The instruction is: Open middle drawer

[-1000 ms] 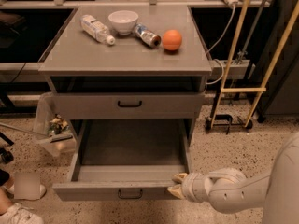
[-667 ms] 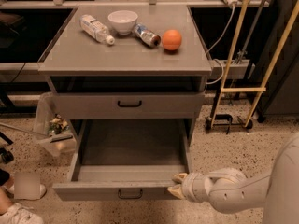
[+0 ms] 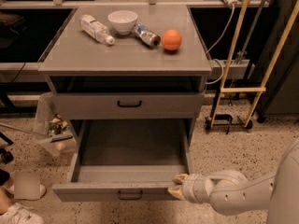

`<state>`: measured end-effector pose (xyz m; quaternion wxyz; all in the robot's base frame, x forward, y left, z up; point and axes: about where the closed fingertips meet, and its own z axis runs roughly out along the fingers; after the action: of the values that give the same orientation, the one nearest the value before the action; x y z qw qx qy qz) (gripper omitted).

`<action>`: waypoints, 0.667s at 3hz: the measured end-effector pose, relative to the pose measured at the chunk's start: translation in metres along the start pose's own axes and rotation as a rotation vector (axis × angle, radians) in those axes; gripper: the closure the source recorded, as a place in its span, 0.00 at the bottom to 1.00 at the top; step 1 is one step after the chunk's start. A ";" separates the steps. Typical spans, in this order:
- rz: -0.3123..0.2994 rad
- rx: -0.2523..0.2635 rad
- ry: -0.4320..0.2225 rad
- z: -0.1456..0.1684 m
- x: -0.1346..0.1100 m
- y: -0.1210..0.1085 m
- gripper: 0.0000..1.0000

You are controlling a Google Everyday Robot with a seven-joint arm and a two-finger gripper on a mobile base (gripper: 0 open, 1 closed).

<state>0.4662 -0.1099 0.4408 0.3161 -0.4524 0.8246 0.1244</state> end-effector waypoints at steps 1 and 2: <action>0.000 0.000 0.000 0.000 0.000 0.000 0.58; 0.000 0.000 0.000 0.000 0.000 0.000 0.35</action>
Offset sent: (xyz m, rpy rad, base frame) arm 0.0000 0.0000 0.0000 0.0000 0.0000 0.0000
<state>0.4662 -0.1098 0.4408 0.3161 -0.4524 0.8246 0.1244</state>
